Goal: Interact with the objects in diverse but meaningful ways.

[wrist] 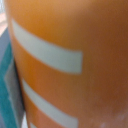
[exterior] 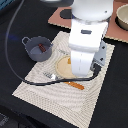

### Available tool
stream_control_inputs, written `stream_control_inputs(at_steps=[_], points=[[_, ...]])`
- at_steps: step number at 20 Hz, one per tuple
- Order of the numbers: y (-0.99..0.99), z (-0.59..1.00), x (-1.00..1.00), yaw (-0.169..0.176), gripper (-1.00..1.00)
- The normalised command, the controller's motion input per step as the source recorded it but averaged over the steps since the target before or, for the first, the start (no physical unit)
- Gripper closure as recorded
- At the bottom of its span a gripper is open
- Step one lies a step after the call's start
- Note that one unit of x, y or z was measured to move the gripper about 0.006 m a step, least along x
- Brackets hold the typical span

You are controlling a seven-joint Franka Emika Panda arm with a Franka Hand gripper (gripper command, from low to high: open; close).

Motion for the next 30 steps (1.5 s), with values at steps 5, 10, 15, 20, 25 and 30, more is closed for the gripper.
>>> stream_control_inputs(at_steps=[5,10,15,20,25,30], points=[[-0.79,-0.13,-0.40,0.013,1.00],[-0.59,-0.28,-0.62,0.006,1.00],[-0.34,-0.44,-0.76,0.000,1.00],[-0.16,-0.48,-0.70,0.000,1.00],[0.03,-0.38,-0.58,0.006,1.00],[0.06,-0.32,-0.60,0.001,1.00]])
